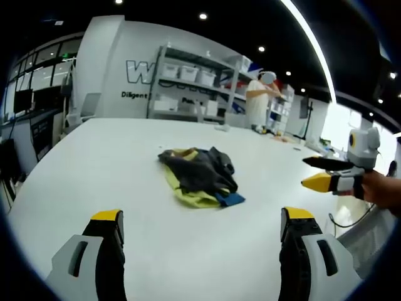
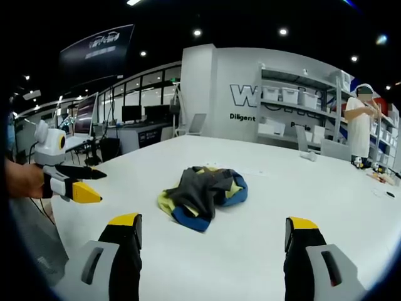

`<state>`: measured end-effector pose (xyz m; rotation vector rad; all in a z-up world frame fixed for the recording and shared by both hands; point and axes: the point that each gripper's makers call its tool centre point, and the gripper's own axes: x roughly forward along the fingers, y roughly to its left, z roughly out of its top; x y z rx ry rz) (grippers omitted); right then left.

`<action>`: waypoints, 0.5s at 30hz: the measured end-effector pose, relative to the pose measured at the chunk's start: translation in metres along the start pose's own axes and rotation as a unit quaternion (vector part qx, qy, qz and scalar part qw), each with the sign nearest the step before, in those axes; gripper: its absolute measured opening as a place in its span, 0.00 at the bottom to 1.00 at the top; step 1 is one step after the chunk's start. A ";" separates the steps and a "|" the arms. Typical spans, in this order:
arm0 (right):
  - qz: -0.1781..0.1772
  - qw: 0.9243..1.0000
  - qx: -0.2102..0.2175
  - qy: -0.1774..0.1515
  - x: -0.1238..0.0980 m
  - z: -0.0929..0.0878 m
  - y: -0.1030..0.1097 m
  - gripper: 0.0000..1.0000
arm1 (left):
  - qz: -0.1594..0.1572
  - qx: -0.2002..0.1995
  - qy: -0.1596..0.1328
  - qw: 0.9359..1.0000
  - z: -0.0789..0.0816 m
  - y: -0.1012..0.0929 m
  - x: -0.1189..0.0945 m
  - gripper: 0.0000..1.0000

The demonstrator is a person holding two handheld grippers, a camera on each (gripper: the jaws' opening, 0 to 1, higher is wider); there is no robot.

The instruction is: Fold the garment on the visible template until the final outline fits inside the template.

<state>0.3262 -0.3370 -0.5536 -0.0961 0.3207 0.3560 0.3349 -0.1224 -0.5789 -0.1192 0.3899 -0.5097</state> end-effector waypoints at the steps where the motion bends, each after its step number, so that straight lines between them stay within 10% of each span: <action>1: 0.000 1.000 0.000 0.000 0.000 0.000 0.000 0.97 | 0.000 0.000 0.000 1.000 0.000 0.000 0.000 0.99; 15: 0.002 1.000 0.000 0.002 0.001 -0.001 0.000 0.97 | 0.001 0.000 0.004 1.000 -0.001 0.000 0.000 0.98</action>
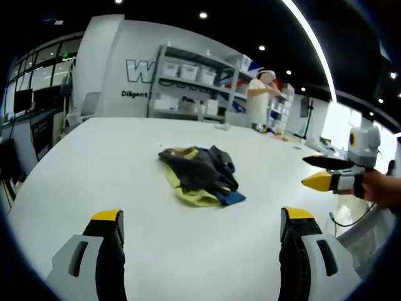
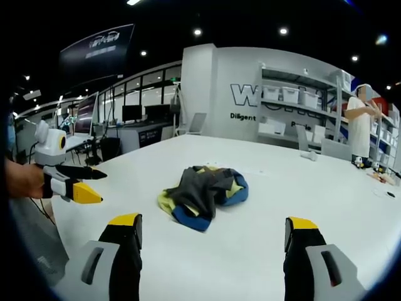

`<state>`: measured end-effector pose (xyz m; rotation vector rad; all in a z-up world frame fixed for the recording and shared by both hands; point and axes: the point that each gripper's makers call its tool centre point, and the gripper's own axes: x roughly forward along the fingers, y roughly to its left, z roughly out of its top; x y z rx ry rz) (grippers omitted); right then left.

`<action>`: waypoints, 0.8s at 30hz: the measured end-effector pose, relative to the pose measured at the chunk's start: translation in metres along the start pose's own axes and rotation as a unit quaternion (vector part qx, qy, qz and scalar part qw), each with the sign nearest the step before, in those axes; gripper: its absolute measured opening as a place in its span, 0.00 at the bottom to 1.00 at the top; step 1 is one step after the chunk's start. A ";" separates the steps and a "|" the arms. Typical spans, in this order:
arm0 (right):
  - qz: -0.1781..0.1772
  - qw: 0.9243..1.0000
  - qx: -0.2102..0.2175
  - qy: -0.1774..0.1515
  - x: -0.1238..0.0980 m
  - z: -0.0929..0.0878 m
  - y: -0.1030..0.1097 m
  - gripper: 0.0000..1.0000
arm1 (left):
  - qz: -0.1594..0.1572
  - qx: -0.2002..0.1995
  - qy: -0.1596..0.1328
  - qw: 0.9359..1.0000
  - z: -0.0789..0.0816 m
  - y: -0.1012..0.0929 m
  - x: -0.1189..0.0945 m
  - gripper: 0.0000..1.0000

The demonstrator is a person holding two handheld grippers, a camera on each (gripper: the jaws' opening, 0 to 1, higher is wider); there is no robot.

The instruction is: Fold the garment on the visible template until the final outline fits inside the template.

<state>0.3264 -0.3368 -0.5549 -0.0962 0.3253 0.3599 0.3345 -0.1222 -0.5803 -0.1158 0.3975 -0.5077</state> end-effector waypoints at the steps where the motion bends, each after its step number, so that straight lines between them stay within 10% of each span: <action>1: 0.000 1.000 0.000 0.000 0.000 0.000 0.000 0.97 | 0.000 0.000 0.000 1.000 0.000 0.000 0.000 0.98; 24: 0.005 1.000 0.001 0.005 0.002 -0.002 0.003 0.97 | 0.001 0.001 0.010 1.000 -0.005 0.002 0.001 0.97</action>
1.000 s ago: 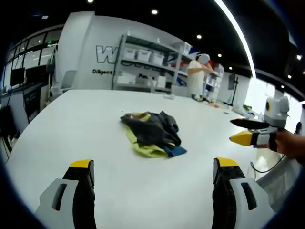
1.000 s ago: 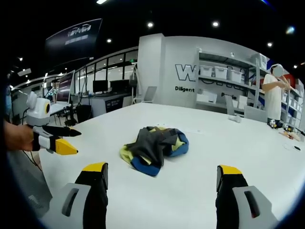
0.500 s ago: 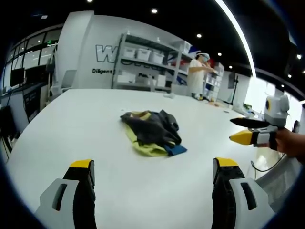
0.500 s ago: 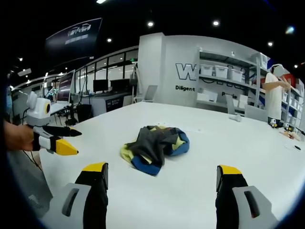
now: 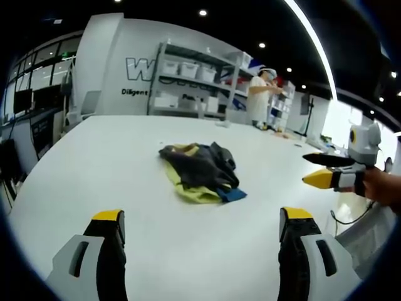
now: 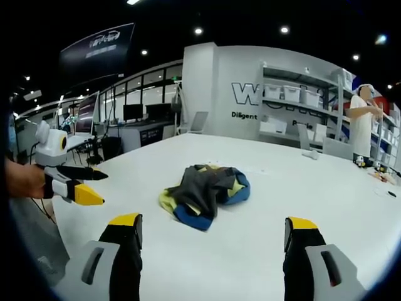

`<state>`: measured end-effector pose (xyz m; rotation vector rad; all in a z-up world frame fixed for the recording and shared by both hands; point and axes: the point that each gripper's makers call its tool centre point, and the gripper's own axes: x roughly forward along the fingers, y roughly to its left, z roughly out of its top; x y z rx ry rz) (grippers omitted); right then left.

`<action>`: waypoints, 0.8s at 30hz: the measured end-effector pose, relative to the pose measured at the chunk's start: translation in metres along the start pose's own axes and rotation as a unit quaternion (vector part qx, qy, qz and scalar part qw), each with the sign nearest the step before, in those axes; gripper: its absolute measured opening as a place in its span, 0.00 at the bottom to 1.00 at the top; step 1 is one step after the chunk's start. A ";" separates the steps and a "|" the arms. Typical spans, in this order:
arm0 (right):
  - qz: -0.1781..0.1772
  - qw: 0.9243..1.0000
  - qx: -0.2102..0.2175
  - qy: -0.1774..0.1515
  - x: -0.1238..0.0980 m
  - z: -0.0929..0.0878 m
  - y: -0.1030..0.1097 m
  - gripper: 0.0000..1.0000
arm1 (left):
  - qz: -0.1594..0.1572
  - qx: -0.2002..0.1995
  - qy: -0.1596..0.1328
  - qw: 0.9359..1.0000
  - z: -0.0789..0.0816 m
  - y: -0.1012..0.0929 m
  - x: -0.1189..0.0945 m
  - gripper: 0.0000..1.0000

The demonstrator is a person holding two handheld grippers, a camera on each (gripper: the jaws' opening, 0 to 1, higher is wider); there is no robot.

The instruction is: Fold the garment on the visible template until the final outline fits inside the template.

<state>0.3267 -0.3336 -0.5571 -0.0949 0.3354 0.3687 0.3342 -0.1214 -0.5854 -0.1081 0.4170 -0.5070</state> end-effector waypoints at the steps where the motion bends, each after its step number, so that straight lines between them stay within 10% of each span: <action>1: 0.000 1.000 0.000 0.000 0.000 0.000 0.000 0.97 | 0.000 0.000 -0.001 1.000 0.000 0.000 0.000 0.97; 24: 0.001 1.000 0.001 0.005 0.004 0.001 0.001 0.94 | 0.000 0.002 -0.001 1.000 0.002 -0.001 0.003 0.95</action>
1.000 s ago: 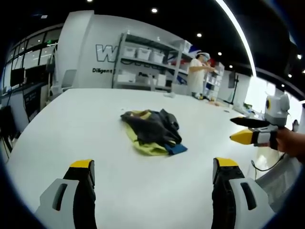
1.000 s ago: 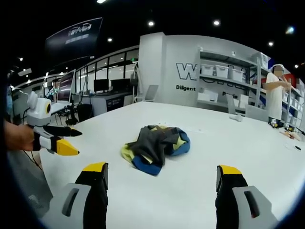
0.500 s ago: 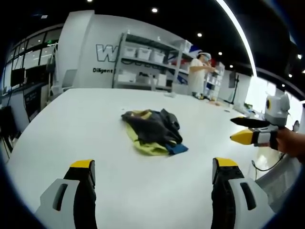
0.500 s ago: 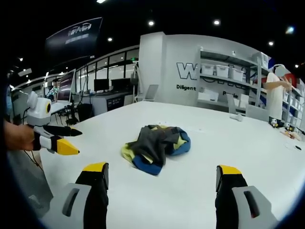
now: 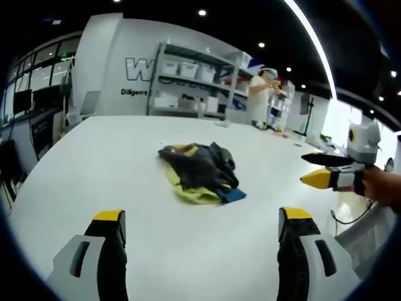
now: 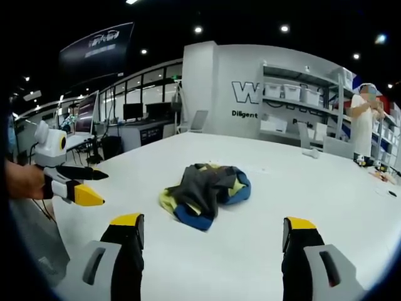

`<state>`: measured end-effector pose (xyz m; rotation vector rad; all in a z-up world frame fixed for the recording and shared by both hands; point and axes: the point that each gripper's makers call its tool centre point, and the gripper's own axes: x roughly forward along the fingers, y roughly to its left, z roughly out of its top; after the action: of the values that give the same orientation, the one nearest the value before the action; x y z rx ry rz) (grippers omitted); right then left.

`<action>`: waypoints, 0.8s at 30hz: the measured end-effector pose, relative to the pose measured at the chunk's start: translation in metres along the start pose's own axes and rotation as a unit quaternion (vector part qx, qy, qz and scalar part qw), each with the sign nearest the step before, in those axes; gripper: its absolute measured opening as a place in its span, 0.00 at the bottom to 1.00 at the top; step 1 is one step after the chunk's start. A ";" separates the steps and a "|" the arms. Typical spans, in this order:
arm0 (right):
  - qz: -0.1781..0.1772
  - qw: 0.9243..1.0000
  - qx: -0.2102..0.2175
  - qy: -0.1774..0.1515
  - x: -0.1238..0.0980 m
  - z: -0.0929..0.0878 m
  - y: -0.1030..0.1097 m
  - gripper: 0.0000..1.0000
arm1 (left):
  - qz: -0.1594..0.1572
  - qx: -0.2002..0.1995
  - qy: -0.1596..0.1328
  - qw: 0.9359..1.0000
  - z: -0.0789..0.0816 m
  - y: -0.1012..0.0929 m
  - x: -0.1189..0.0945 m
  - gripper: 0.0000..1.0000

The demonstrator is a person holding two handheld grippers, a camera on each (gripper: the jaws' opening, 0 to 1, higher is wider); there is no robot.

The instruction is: Fold the garment on the visible template until the final outline fits inside the template.

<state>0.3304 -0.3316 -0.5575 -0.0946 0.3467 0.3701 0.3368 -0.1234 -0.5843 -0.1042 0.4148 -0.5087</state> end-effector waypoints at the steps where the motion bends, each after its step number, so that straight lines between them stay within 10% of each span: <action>1: 0.000 1.000 0.000 0.001 0.000 0.000 0.001 0.94 | 0.000 0.000 0.000 1.000 0.001 0.000 0.000 0.95; 24: 0.002 1.000 -0.006 0.009 0.035 0.006 -0.016 0.90 | -0.008 0.015 -0.002 1.000 0.028 -0.005 0.046 0.91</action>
<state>0.3690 -0.3341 -0.5632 -0.1086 0.3625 0.3753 0.3820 -0.1508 -0.5740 -0.0794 0.4021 -0.5312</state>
